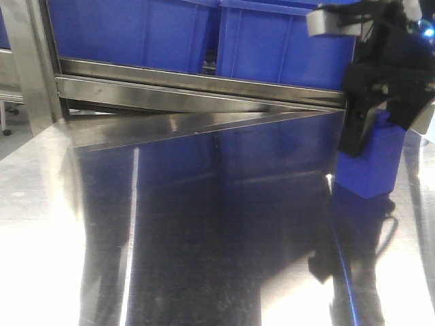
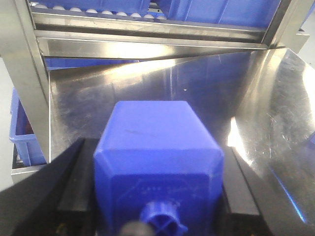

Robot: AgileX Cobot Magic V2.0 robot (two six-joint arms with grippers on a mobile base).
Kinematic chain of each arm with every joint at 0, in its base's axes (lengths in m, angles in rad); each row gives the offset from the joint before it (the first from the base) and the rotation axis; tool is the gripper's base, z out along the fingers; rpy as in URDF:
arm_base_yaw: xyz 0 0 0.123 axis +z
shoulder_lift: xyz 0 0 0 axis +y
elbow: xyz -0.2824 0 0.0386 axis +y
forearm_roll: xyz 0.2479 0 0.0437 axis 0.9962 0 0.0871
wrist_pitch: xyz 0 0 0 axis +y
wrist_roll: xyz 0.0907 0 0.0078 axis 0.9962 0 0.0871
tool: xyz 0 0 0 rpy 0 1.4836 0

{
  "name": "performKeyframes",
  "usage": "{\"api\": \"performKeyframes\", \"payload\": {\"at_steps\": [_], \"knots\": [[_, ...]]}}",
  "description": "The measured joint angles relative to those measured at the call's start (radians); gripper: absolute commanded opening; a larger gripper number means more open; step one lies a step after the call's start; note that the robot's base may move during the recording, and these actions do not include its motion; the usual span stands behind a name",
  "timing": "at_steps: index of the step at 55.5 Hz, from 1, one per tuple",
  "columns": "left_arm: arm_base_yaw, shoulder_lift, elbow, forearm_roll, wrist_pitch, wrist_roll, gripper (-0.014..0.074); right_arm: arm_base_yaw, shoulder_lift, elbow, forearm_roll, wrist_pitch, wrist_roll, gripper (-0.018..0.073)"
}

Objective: Pick and sort blue part to right shelf
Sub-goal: 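Close the right gripper on the blue part and lift it, then retract both grippers holding the blue parts away from the table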

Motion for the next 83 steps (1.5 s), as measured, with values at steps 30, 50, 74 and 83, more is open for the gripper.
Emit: {"api": "performKeyframes", "payload": {"at_steps": [30,50,74,83], "knots": [[0.000,0.000,0.000,0.000,0.000,0.000,0.0250,0.000,0.044,-0.006,-0.003,0.023,0.000,0.0173],[0.000,-0.042,0.041,0.000,0.009,0.000,0.0250,0.000,-0.022,-0.004,0.005,0.002,0.066,0.0174],[0.000,-0.249,0.208,0.000,-0.022,0.000,0.0250,0.000,-0.391,0.273,0.009,-0.217,0.100,0.0174],[0.000,-0.292,0.243,0.000,-0.030,0.000,0.0250,0.000,-0.581,0.439,0.009,-0.314,0.100,0.0174]]}}
